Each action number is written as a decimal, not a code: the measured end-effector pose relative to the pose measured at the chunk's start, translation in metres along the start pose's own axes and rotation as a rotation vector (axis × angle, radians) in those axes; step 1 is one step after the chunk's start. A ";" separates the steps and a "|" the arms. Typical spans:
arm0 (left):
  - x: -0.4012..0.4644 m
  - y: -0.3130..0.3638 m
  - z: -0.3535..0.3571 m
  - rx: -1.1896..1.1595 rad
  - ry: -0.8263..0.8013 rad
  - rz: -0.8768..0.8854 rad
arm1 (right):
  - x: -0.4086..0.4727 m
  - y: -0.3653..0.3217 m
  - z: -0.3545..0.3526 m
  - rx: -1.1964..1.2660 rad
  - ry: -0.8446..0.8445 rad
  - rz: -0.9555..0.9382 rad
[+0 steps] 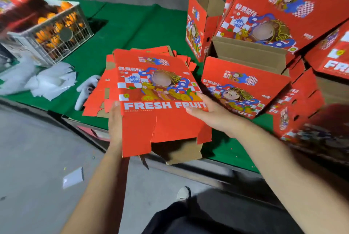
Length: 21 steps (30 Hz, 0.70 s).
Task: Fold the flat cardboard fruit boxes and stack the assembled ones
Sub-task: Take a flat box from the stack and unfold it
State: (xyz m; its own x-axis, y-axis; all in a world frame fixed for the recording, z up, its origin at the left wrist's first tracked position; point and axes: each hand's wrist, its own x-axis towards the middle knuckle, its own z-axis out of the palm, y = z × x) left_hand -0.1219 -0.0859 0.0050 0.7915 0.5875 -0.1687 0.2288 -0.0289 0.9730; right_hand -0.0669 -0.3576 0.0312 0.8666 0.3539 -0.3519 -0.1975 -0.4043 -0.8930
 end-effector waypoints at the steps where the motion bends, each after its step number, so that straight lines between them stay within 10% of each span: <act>1: -0.001 -0.001 0.003 -0.025 0.064 0.053 | -0.002 -0.001 -0.003 -0.008 0.038 -0.022; 4: -0.027 0.020 0.014 -0.143 0.084 0.173 | -0.003 -0.005 -0.015 -0.060 0.222 -0.094; 9: -0.047 0.027 0.019 -0.413 -0.452 -0.273 | -0.026 0.001 -0.046 -0.522 -0.038 -0.078; 18: -0.110 0.018 0.053 -0.256 -0.712 -0.606 | -0.027 -0.038 -0.096 -1.106 0.343 -0.253; 21: -0.115 0.015 0.059 0.066 -0.737 -0.470 | -0.023 -0.056 -0.107 -1.245 0.513 -0.185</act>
State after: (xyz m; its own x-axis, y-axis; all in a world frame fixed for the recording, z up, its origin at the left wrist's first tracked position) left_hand -0.1758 -0.2018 0.0296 0.7663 -0.1211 -0.6309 0.6378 0.0253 0.7698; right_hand -0.0268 -0.4334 0.1189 0.9605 0.2452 0.1316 0.2443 -0.9694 0.0237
